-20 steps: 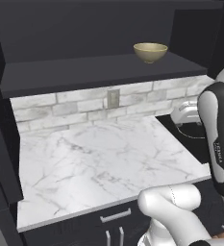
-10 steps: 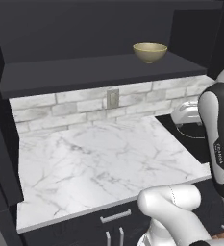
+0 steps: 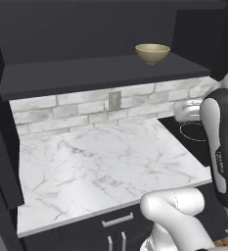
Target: Take the smaller bowl and place it next to the appetizer plate on the dining counter , and place the larger bowl next to the plate with cooked food.
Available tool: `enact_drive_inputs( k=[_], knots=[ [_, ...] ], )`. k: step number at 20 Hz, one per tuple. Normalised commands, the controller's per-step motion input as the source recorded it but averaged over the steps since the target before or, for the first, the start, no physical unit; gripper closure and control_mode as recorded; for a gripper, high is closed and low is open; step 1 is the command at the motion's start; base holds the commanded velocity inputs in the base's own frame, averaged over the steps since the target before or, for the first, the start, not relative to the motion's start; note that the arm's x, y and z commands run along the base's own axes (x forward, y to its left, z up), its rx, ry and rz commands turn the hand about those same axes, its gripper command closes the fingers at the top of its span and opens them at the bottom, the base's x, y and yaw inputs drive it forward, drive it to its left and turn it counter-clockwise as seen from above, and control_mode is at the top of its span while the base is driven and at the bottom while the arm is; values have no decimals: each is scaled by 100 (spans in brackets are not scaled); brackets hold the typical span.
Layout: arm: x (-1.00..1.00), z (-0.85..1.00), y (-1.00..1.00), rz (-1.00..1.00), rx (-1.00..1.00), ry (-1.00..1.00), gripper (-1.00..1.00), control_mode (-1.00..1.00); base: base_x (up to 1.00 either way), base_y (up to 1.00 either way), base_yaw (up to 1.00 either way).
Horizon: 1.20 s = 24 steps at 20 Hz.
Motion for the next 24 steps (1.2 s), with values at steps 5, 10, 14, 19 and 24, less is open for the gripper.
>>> enact_drive_inputs(
  k=[5,10,14,19,24],
  knots=[
    [-18,58,0,-10,0,-11,-100,-100,0,0,0],
    [-14,64,0,-21,13,-1,-100,-100,0,0,0],
    [0,59,-1,-31,31,0,-100,-100,0,0,0],
    [-10,20,0,-37,38,-5,-100,-100,0,0,0],
    [19,0,0,-34,21,-5,-100,-100,0,0,0]
  ],
)
